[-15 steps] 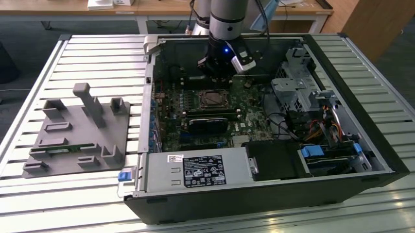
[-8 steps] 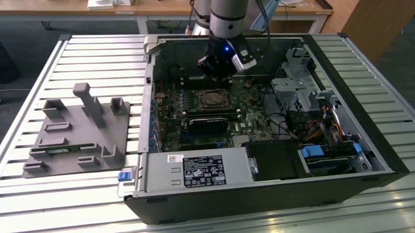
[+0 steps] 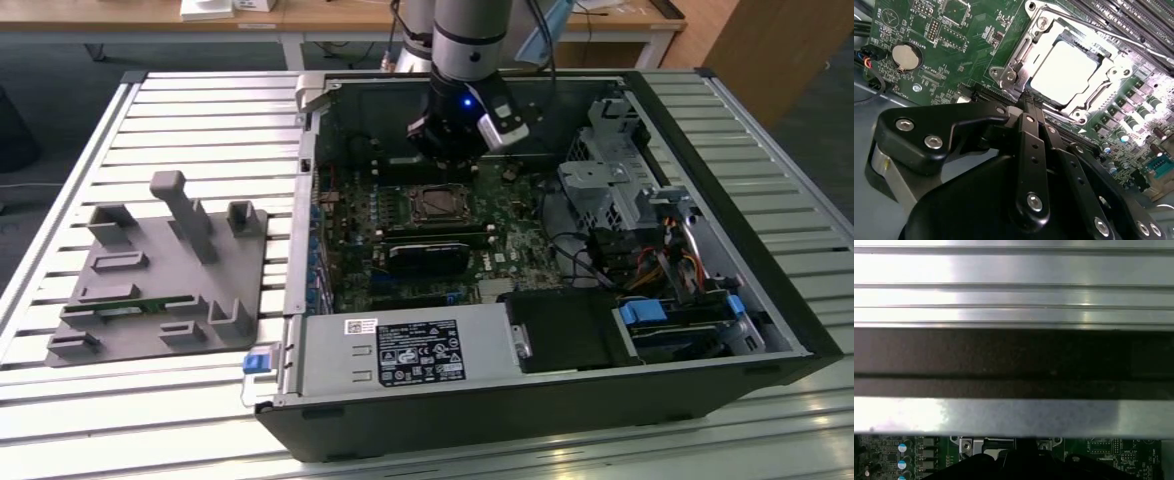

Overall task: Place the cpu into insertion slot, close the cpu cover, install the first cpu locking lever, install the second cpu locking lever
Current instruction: 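Install the first cpu locking lever, then install the second cpu locking lever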

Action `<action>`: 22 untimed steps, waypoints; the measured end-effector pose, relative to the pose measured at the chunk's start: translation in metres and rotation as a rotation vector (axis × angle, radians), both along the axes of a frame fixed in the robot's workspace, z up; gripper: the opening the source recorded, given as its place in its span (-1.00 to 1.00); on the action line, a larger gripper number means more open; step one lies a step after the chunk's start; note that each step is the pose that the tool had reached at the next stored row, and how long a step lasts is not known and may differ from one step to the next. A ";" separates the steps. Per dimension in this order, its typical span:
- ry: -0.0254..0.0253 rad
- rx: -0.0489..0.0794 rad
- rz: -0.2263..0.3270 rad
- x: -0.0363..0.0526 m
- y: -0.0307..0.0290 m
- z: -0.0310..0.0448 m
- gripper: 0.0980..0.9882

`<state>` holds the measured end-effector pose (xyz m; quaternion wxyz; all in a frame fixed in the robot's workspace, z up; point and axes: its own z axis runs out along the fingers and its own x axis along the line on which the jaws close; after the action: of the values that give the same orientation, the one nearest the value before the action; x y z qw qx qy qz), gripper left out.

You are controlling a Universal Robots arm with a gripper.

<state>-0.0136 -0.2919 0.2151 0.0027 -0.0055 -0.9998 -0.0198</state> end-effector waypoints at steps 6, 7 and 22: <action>0.0000 0.000 0.000 0.0000 -0.0019 0.0000 -0.98; 0.0000 0.000 0.000 0.0000 -0.0023 0.0000 -0.98; 0.0000 0.000 0.000 0.0000 -0.0106 0.0000 -0.98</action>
<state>-0.0136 -0.3025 0.2151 0.0027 -0.0055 -0.9998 -0.0198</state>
